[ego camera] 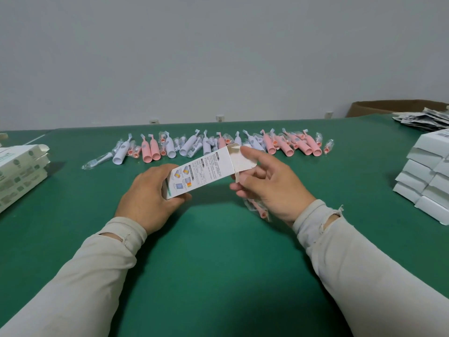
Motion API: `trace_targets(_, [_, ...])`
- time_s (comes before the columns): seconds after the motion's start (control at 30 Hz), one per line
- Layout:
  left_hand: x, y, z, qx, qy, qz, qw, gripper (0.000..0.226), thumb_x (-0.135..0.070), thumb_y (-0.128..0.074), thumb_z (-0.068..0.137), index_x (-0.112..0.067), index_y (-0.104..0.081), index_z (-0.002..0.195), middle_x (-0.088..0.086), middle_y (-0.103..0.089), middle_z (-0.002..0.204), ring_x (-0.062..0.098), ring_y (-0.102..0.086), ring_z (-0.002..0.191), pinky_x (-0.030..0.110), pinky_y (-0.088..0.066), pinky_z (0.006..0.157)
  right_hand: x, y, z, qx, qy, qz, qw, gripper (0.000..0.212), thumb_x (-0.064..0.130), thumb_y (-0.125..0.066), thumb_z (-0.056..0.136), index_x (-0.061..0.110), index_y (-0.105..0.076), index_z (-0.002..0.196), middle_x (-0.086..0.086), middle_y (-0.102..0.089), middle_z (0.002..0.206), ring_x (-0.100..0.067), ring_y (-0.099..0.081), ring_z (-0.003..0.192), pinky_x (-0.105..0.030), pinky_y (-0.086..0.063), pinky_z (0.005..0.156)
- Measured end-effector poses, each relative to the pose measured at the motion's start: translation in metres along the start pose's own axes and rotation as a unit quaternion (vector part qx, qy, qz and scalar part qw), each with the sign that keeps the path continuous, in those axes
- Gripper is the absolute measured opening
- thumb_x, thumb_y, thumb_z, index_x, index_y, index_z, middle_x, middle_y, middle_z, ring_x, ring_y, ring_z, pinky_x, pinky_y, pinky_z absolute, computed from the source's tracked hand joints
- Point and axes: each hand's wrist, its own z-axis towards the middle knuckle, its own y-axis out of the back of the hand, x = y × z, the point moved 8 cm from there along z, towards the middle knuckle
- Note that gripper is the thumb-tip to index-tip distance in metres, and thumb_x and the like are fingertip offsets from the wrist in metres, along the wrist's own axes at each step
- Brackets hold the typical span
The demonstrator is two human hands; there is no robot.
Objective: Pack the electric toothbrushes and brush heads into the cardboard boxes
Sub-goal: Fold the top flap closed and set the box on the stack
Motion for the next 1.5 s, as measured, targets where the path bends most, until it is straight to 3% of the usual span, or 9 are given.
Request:
trace_targets(0.2, [0.009, 0.01, 0.002, -0.039, 0.03, 0.058, 0.997, 0.044, -0.039, -0.078, 0.079, -0.037, -0.055, 0.117, -0.009, -0.057, 0.106, 0.026, -0.051, 0.104, 0.048, -0.05, 0.081, 0.031, 0.078, -0.003, -0.203, 0.03, -0.359, 0.91, 0.014, 0.019, -0.065, 0.091, 0.033, -0.066, 0.088, 0.015, -0.064, 0.079, 0.002, -0.059, 0.067, -0.025, -0.049, 0.073])
trace_targets(0.33, [0.008, 0.009, 0.002, -0.039, 0.032, 0.063, 0.997, 0.046, -0.039, -0.078, 0.079, -0.036, -0.055, 0.119, -0.006, -0.058, 0.109, 0.026, -0.051, 0.105, 0.05, -0.051, 0.082, 0.017, 0.04, -0.004, -0.113, 0.0, -0.467, 0.877, 0.013, 0.034, -0.066, 0.089, 0.035, -0.062, 0.077, 0.018, -0.066, 0.079, -0.007, -0.063, 0.078, -0.028, -0.048, 0.075])
trace_targets(0.57, [0.007, 0.009, 0.002, -0.037, 0.034, 0.07, 0.996, 0.049, -0.04, -0.078, 0.08, -0.035, -0.054, 0.122, -0.006, -0.059, 0.113, 0.026, -0.05, 0.108, 0.048, -0.05, 0.083, -0.001, 0.001, -0.001, 0.004, -0.077, -0.643, 0.762, 0.027, 0.039, -0.058, 0.091, 0.033, -0.058, 0.118, 0.009, -0.069, 0.098, -0.022, -0.063, 0.098, -0.035, -0.053, 0.085])
trace_targets(0.63, [0.007, 0.009, 0.001, -0.038, 0.037, 0.072, 0.996, 0.048, -0.041, -0.077, 0.08, -0.036, -0.054, 0.122, -0.007, -0.059, 0.115, 0.025, -0.05, 0.109, 0.049, -0.05, 0.083, 0.001, -0.003, 0.0, 0.001, -0.05, -0.614, 0.788, 0.036, 0.032, -0.056, 0.09, 0.033, -0.054, 0.126, 0.007, -0.069, 0.096, -0.023, -0.064, 0.095, -0.037, -0.054, 0.085])
trace_targets(0.73, [0.007, 0.012, 0.001, -0.044, 0.037, 0.068, 0.996, 0.047, -0.041, -0.077, 0.08, -0.037, -0.055, 0.122, -0.008, -0.059, 0.114, 0.025, -0.05, 0.107, 0.049, -0.051, 0.082, 0.012, 0.009, 0.0, -0.063, -0.018, -0.373, 0.926, 0.042, 0.019, -0.06, 0.088, 0.029, -0.058, 0.129, 0.009, -0.068, 0.075, -0.01, -0.067, 0.074, -0.028, -0.055, 0.075])
trace_targets(0.83, [0.005, 0.012, 0.001, -0.048, 0.033, 0.07, 0.996, 0.049, -0.04, -0.077, 0.08, -0.035, -0.056, 0.123, -0.006, -0.06, 0.114, 0.026, -0.05, 0.106, 0.049, -0.051, 0.081, 0.024, 0.032, -0.003, -0.141, 0.016, -0.143, 0.979, 0.024, 0.006, -0.063, 0.086, 0.022, -0.073, 0.102, 0.011, -0.066, 0.061, -0.004, -0.057, 0.051, -0.018, -0.048, 0.05])
trace_targets(1.0, [-0.001, 0.009, 0.0, -0.039, 0.017, 0.079, 0.996, 0.054, -0.04, -0.078, 0.08, -0.035, -0.055, 0.128, -0.007, -0.059, 0.119, 0.024, -0.049, 0.111, 0.047, -0.049, 0.086, 0.031, 0.04, -0.009, -0.215, 0.069, 0.068, 0.972, 0.012, 0.001, -0.067, 0.09, 0.012, -0.063, 0.087, 0.001, -0.07, 0.069, -0.016, -0.073, 0.065, -0.022, -0.055, 0.053])
trace_targets(1.23, [-0.007, 0.007, -0.003, -0.024, 0.01, 0.082, 0.996, 0.056, -0.042, -0.076, 0.081, -0.036, -0.054, 0.132, -0.008, -0.057, 0.125, 0.022, -0.047, 0.115, 0.046, -0.048, 0.088, 0.066, 0.028, -0.03, -0.311, 0.275, -0.234, 0.879, 0.021, 0.008, -0.073, 0.085, 0.024, -0.063, 0.076, 0.009, -0.062, 0.095, 0.003, -0.062, 0.083, -0.006, -0.048, 0.068])
trace_targets(1.5, [-0.019, 0.001, -0.005, -0.007, -0.014, 0.086, 0.996, 0.053, -0.042, -0.076, 0.081, -0.04, -0.053, 0.129, -0.014, -0.057, 0.121, 0.019, -0.047, 0.116, 0.047, -0.05, 0.087, 0.04, 0.034, -0.021, -0.333, 0.154, -0.201, 0.908, 0.02, 0.022, -0.073, 0.083, 0.032, -0.055, 0.082, 0.021, -0.062, 0.07, 0.0, -0.055, 0.058, -0.014, -0.046, 0.058])
